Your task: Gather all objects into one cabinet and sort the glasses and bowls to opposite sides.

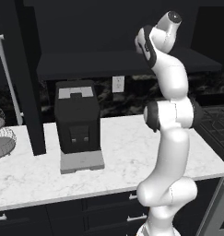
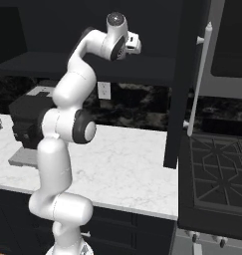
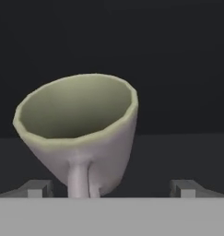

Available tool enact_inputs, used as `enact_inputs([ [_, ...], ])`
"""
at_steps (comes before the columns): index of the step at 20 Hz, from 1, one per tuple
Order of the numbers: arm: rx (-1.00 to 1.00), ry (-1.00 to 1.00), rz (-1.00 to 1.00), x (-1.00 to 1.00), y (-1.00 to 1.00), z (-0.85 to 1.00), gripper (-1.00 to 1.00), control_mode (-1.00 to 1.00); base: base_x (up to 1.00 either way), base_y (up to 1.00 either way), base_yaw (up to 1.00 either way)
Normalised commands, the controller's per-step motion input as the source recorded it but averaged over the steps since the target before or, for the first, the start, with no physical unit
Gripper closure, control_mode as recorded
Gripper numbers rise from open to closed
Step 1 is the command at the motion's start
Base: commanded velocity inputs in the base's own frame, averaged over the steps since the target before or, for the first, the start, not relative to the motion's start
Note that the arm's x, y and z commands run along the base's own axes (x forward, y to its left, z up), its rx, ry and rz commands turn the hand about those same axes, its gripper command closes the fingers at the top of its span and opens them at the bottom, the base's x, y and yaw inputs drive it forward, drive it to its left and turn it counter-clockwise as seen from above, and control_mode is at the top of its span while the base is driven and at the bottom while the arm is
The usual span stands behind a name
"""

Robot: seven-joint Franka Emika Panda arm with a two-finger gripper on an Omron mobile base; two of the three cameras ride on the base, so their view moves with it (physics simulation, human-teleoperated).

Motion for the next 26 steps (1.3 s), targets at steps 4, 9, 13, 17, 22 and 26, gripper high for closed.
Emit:
enact_inputs([
  [4,0.00,0.00,0.00,0.00,0.00,0.00,-1.00,-1.00,0.00,0.00,0.00],
  [9,0.00,0.00,0.00,0.00,0.09,0.00,-1.00,-1.00,0.00,0.00,0.00],
  [13,-0.02,0.00,0.00,0.01,0.43,0.00,1.00,-1.00,0.00,0.00,0.00],
  [17,0.00,0.00,0.00,0.00,0.01,0.00,1.00,-1.00,0.00,0.00,0.00],
  [22,0.00,0.00,0.00,0.00,0.00,0.00,1.00,-1.00,0.00,0.00,0.00],
  [26,0.00,0.00,0.00,0.00,0.00,0.00,1.00,-1.00,0.00,0.00,0.00],
])
